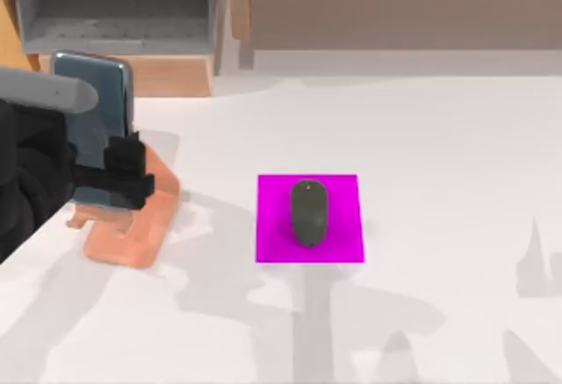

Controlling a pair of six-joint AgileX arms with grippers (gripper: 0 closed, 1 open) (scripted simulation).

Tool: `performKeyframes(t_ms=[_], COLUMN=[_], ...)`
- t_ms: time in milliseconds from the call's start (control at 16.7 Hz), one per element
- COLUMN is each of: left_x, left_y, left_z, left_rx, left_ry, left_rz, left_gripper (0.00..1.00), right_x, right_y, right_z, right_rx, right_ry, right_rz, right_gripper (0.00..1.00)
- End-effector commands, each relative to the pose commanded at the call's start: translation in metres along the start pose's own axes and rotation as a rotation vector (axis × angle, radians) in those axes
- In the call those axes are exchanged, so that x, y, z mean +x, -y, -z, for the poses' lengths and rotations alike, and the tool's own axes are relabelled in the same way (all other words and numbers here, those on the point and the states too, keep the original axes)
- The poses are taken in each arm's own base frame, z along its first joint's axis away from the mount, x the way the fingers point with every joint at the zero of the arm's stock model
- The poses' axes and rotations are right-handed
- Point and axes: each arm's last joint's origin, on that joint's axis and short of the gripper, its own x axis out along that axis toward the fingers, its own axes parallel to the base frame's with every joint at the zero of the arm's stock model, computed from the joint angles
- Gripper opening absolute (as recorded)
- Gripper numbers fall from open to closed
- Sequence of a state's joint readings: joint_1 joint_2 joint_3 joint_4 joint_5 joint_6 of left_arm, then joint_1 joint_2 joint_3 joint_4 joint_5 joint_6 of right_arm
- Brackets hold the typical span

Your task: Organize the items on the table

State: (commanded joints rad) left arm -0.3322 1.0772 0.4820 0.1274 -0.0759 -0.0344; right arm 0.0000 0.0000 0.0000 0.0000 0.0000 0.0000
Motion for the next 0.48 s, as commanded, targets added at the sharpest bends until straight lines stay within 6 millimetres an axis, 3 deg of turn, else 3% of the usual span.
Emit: performKeyframes(t_ms=[480], left_x=[0.0000], left_y=[0.0000], left_z=[0.0000], left_rx=[0.000], left_ry=[0.000], left_rz=[0.000], left_gripper=[0.68], right_x=[0.0000], right_y=[0.0000], right_z=[0.0000], right_rx=[0.000], right_ry=[0.000], right_rz=[0.000], right_gripper=[1.00])
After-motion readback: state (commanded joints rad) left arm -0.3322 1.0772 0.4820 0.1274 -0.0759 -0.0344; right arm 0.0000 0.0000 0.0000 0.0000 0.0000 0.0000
